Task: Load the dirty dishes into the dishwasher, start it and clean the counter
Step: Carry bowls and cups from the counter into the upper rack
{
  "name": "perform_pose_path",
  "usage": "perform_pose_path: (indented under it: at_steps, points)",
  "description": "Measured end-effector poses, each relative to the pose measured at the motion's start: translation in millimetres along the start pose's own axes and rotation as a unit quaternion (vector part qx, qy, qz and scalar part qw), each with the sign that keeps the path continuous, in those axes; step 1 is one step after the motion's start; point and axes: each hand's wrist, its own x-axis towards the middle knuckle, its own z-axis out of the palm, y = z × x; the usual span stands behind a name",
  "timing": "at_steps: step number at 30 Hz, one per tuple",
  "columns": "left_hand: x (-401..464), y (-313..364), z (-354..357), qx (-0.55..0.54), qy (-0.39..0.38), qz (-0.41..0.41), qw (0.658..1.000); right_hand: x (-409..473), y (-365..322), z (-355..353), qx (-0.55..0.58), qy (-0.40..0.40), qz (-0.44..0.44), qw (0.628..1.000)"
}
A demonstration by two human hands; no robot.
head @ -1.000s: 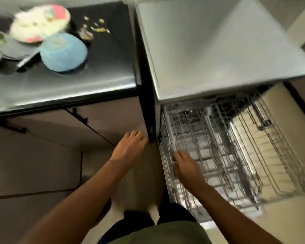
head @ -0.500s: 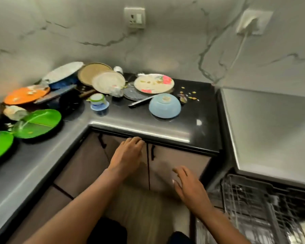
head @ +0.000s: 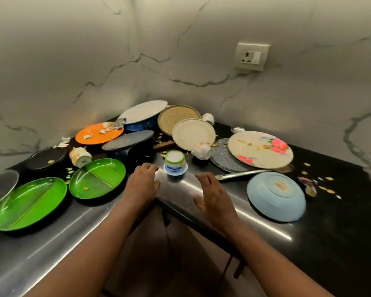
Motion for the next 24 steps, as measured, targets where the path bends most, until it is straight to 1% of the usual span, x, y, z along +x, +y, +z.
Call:
perform_pose_path:
  at_steps: [4, 6, 8, 10, 13, 16, 19, 24]
  points:
    - [37, -25, 20, 0.015, -0.074, -0.062, 0.995, 79, 11, 28, -0.023, -0.041, -0.026, 0.999]
    - [49, -32, 31, 0.009, -0.105, -0.077, 0.991, 111, 17, 42, -0.042, -0.055, -0.047, 0.996]
    - [55, -35, 40, 0.009, -0.126, -0.077, 0.989, 136, 22, 53, -0.062, -0.056, -0.046, 0.995]
    - [60, -41, 47, 0.017, -0.140, -0.074, 0.987, 158, 27, 67, -0.083, -0.063, -0.040, 0.994]
    - [66, -50, 53, 0.030, -0.150, -0.084, 0.985, 175, 33, 90, -0.107, -0.133, -0.016, 0.985]
    - [71, -49, 52, 0.046, -0.160, -0.089, 0.982, 172, 37, 105, -0.086, -0.172, 0.015, 0.981]
    - [75, -48, 50, 0.056, -0.166, -0.094, 0.980, 169, 39, 110, -0.059, -0.158, 0.024, 0.985]
    - [72, -47, 48, 0.067, -0.162, -0.084, 0.981, 162, 32, 99, -0.039, -0.098, 0.023, 0.994]
